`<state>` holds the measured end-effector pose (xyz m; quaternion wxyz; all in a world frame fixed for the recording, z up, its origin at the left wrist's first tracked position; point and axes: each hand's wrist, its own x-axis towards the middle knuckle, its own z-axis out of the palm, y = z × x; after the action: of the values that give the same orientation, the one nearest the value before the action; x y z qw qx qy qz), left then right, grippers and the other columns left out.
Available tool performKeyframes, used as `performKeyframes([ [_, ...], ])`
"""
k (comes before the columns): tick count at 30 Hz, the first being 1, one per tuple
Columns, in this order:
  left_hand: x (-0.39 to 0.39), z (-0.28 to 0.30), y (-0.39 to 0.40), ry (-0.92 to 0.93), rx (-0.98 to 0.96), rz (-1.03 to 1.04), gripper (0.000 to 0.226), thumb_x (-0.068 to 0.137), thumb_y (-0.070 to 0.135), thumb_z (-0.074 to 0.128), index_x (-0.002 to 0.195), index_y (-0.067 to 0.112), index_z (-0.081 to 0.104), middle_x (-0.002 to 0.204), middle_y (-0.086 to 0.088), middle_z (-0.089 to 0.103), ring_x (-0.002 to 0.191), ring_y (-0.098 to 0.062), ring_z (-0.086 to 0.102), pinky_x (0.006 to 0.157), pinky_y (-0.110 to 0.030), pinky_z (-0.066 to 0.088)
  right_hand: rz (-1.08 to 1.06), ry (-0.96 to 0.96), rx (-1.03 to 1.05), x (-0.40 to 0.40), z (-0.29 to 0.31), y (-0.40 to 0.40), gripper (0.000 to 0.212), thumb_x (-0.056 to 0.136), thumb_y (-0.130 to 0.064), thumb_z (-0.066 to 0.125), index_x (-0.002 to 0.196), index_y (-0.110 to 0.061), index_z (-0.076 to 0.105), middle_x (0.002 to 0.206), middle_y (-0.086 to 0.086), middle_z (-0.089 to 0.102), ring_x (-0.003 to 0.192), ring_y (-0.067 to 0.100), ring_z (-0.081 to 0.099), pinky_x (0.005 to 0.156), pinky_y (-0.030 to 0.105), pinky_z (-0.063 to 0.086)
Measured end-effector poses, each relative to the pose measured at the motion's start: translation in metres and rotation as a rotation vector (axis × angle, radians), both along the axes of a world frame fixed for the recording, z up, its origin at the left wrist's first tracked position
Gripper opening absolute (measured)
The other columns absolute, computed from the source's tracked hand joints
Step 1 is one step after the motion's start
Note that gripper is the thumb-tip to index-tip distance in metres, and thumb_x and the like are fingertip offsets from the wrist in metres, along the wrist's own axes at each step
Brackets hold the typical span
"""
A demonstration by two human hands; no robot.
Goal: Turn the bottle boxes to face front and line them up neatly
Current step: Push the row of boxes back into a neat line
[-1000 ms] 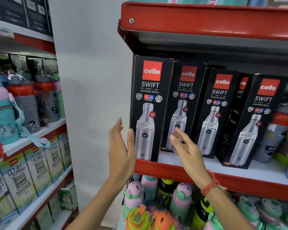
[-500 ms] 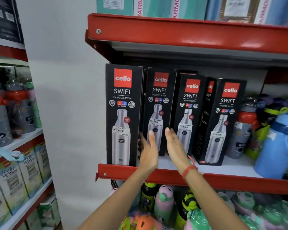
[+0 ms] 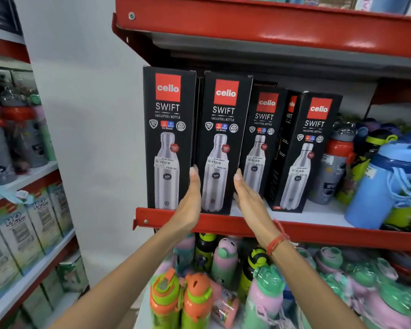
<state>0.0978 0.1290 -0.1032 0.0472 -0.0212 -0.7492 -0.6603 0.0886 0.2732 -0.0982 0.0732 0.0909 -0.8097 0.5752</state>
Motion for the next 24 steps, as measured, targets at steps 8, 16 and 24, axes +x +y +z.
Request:
performKeyframes([
  [8, 0.024, 0.003, -0.009, 0.017, -0.023, -0.019, 0.084, 0.068, 0.08, 0.001, 0.147, 0.05, 0.005, 0.145, -0.025, -0.005, 0.135, -0.049, -0.002, 0.108, -0.065, -0.001, -0.002, 0.015, -0.019, 0.019, -0.003, 0.007, 0.074, 0.083, -0.076, 0.03, 0.144, -0.035, 0.032, 0.139, 0.007, 0.055, 0.127, 0.02, 0.052, 0.109, 0.037, 0.037],
  [16, 0.037, 0.002, -0.005, 0.184, -0.136, 0.188, 0.077, 0.081, 0.077, 0.016, 0.144, 0.037, 0.034, 0.147, -0.004, 0.048, 0.134, -0.02, 0.044, 0.112, -0.031, 0.031, 0.002, 0.1, -0.024, 0.023, 0.0, 0.011, 0.064, 0.09, -0.066, 0.031, 0.145, -0.033, 0.034, 0.147, -0.002, 0.045, 0.135, 0.018, 0.045, 0.115, 0.039, 0.031],
  [24, 0.018, 0.014, 0.046, 0.368, -0.125, -0.06, 0.048, 0.097, 0.047, 0.038, 0.138, 0.022, 0.046, 0.139, 0.003, 0.054, 0.127, -0.004, 0.048, 0.111, -0.031, 0.035, -0.137, 0.057, -0.145, -0.006, 0.004, 0.052, 0.054, 0.096, -0.052, 0.034, 0.143, -0.025, 0.039, 0.151, -0.005, 0.04, 0.138, 0.015, 0.036, 0.116, 0.042, 0.028],
])
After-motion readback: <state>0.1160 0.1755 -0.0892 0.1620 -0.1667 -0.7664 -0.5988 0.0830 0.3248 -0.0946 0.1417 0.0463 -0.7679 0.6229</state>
